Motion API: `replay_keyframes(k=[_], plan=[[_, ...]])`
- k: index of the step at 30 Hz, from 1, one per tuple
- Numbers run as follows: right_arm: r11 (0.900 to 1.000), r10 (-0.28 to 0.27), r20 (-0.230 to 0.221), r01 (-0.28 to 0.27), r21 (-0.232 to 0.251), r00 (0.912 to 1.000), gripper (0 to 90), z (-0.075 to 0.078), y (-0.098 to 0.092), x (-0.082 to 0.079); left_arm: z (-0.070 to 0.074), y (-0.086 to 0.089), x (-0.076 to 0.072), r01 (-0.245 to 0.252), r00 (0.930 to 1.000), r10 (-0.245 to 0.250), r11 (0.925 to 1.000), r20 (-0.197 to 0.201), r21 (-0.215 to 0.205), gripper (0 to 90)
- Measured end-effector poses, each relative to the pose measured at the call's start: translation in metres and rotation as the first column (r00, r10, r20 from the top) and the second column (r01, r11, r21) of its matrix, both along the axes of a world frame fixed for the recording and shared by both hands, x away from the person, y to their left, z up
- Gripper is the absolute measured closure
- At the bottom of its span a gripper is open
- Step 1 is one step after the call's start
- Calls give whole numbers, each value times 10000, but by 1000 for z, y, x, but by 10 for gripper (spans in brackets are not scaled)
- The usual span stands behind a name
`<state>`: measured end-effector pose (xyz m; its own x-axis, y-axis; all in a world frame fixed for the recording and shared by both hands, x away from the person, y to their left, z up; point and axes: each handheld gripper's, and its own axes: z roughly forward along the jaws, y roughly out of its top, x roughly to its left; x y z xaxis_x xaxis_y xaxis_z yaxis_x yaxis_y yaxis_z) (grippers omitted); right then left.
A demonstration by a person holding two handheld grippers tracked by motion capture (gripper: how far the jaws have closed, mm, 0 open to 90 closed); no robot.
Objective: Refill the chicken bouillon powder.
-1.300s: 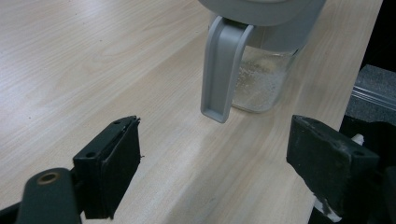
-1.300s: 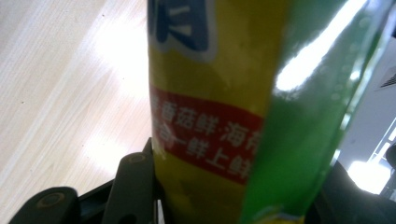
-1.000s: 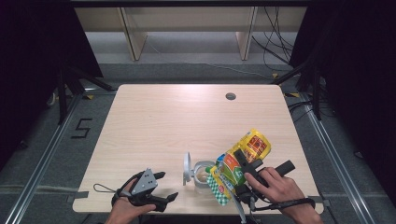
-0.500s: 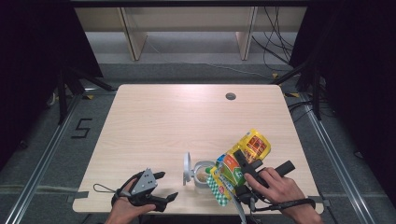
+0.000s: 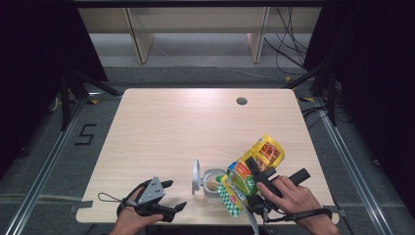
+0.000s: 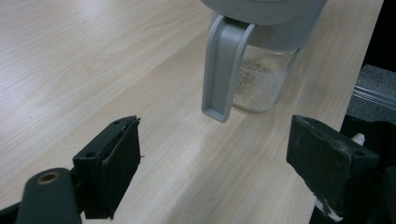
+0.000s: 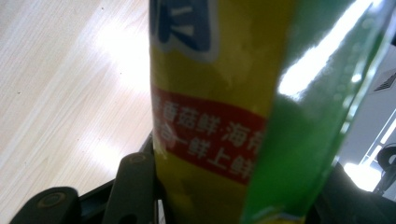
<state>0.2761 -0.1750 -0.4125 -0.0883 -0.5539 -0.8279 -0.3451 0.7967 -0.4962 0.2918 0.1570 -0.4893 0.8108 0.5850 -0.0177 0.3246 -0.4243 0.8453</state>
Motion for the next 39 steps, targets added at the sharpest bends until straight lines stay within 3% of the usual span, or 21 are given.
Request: replay_keyframes(k=[6, 7, 8, 11, 12, 13, 17, 18, 20, 21, 22, 27, 29, 39], plan=[[10000, 3, -39, -3, -37, 10000, 570, 0, -1, 0, -1, -1, -1, -52, 10000, 51, 9997, -60, -246, 169], [10000, 17, -56, -17, -26, 10000, 570, 0, -1, 1, 0, 0, 0, 14, 10000, -14, 10000, 0, 20, 169], [10000, 1, -34, -1, 4, 10000, 570, -1, -2, 1, -1, -1, -1, -46, 10000, 44, 9996, -77, -294, 169], [10000, 21, -21, -21, -39, 10000, 570, 0, -2, 0, 0, -1, -1, -44, 10000, 42, 9996, -68, -282, 169], [10000, 34, -4, -34, -62, 10000, 570, 0, -1, 0, 0, 0, 0, 14, 10000, -14, 10000, 7, -5, 169], [10000, 34, -4, -34, -62, 10000, 570, 0, -1, 0, 0, 0, 0, 14, 10000, -14, 10000, 7, -5, 169], [10000, 68, -62, -69, -49, 10000, 570, -1, -2, 0, 0, -1, 0, 44, 9999, -41, 9996, 111, -277, 168], [10000, 33, -25, -33, 64, 10000, 570, -1, -3, 0, 0, -1, -1, -103, 9999, 101, 9994, -65, -331, 169], [9999, 82, 28, -82, -77, 10000, 570, 0, -2, 0, -1, -2, -1, -66, 10000, 64, 9992, -44, -398, 169], [9999, 47, -26, -47, -99, 10000, 570, 0, -2, 0, 0, -1, -1, 0, 10000, 2, 9998, 87, -186, 169], [10000, 48, -13, -48, -34, 10000, 570, 0, -2, 0, 0, -1, 0, 86, 9998, -82, 9997, 165, -241, 169], [10000, 42, -2, -42, -41, 10000, 570, 0, -2, 0, 0, 1, 0, 5, 10000, -5, 10000, 96, 59, 168], [9999, -146, -62, 146, -49, 9999, 570, -1, -4, -1, -1, -1, -1, -70, 10000, 69, 9995, -43, -311, 168], [10000, 11, 8, -11, -71, 10000, 570, 1, -3, 0, -1, -1, -1, -75, 10000, 74, 9995, -43, -301, 168]])
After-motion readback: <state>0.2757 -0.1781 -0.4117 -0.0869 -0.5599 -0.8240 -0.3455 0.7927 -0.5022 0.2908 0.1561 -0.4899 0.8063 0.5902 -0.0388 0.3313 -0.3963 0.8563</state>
